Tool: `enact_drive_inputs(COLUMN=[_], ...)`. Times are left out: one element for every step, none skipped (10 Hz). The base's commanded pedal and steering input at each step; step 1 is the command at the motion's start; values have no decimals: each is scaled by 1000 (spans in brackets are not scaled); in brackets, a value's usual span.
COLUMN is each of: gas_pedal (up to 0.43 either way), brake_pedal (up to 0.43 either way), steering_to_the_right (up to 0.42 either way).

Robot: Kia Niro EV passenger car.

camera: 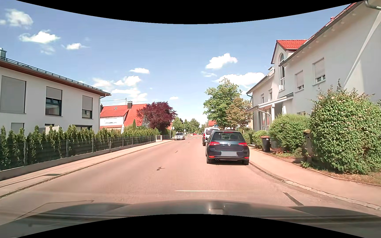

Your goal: Follow the waypoints while adhering to traffic rules and regulations

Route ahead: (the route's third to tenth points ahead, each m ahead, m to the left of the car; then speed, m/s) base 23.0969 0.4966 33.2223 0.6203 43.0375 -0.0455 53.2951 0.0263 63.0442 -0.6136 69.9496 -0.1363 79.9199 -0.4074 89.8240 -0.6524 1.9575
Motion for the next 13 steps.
enact_drive_inputs(gas_pedal=[0, 0, 0, 0, 0, 0, 0, 0, 0, 0, 0, 0, 0], brake_pedal=[207, 238, 250, 256, 256, 256, 256, 256, 256, 256, 256, 256, 256], steering_to_the_right=[67, 61, 56, 55, 53, 51, 49, 49, 48, 47, 44, 41, 41])
